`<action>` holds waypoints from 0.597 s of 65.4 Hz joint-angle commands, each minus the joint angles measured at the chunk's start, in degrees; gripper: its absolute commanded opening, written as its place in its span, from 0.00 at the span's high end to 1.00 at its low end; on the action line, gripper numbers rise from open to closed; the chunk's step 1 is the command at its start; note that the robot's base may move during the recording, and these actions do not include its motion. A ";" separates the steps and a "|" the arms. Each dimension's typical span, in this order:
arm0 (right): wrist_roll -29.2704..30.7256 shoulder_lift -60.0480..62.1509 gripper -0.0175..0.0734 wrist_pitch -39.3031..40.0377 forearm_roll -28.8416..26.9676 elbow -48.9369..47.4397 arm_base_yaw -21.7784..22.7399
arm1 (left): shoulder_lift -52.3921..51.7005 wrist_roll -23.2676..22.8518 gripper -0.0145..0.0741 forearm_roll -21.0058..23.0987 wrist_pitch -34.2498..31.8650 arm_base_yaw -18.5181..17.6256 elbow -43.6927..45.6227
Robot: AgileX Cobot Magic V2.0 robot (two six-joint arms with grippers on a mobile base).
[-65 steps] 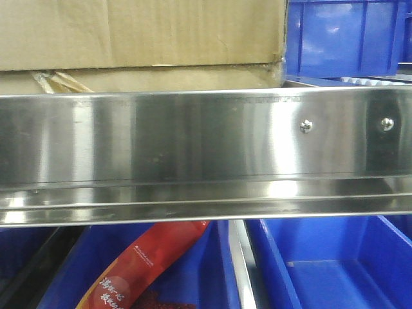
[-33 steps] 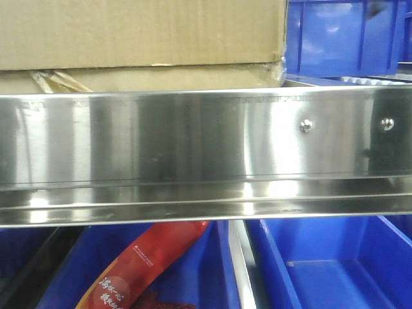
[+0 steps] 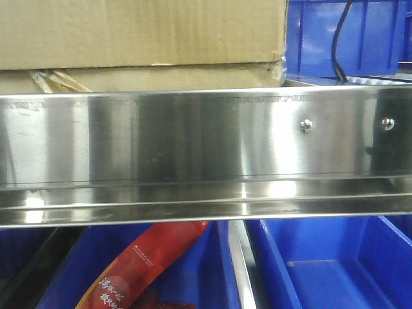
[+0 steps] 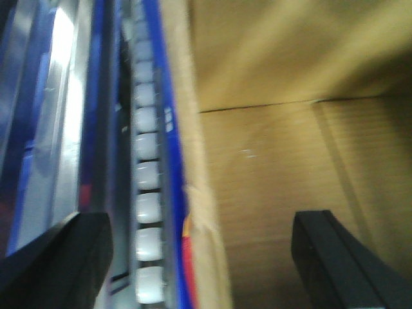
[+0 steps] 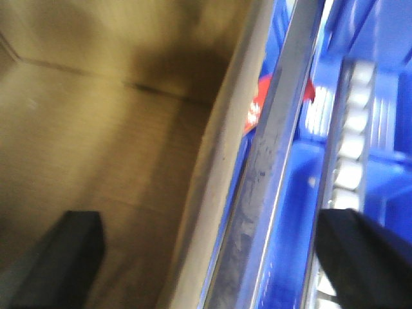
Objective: Grab carton from right shelf to conveyor
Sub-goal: 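Clamp the box walls with both grippers and lift it off the shelf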
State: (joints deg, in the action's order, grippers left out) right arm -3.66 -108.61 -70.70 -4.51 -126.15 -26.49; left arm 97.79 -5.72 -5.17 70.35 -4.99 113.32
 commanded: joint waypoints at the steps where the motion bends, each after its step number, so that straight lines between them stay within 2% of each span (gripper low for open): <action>1: 0.09 -0.35 0.40 0.74 0.75 -0.52 0.06 | 0.59 -0.42 0.42 -0.41 -0.38 -0.31 0.47; 4: 0.09 -0.45 0.55 0.74 0.91 -0.52 0.06 | 0.59 -0.42 0.53 -0.63 -0.38 -0.31 0.47; 6: 0.09 -0.45 0.61 0.74 0.90 -0.52 0.06 | 0.59 -0.42 0.61 -0.63 -0.38 -0.31 0.47; 9: 0.09 -0.45 0.76 0.74 0.90 -0.52 0.06 | 0.59 -0.42 0.77 -0.63 -0.38 -0.31 0.47; 11: 0.09 -0.45 0.87 0.74 0.90 -0.52 0.06 | 0.59 -0.42 0.83 -0.63 -0.38 -0.31 0.47; 13: 0.09 -0.45 0.92 0.74 0.90 -0.52 0.06 | 0.69 -0.42 0.89 -0.63 -0.38 -0.31 0.47; 18: 0.09 -0.45 0.87 0.74 0.90 -0.52 0.06 | 0.85 -0.42 0.83 -0.63 -0.38 -0.31 0.47; 39: 0.09 5.37 0.88 0.74 0.90 -0.52 0.06 | -4.27 -0.53 0.85 -0.63 -0.38 -1.20 0.47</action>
State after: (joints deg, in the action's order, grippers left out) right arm -4.03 -107.73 -71.06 -4.62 -126.15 -26.76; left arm 97.37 -6.04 -4.96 70.60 -5.62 113.40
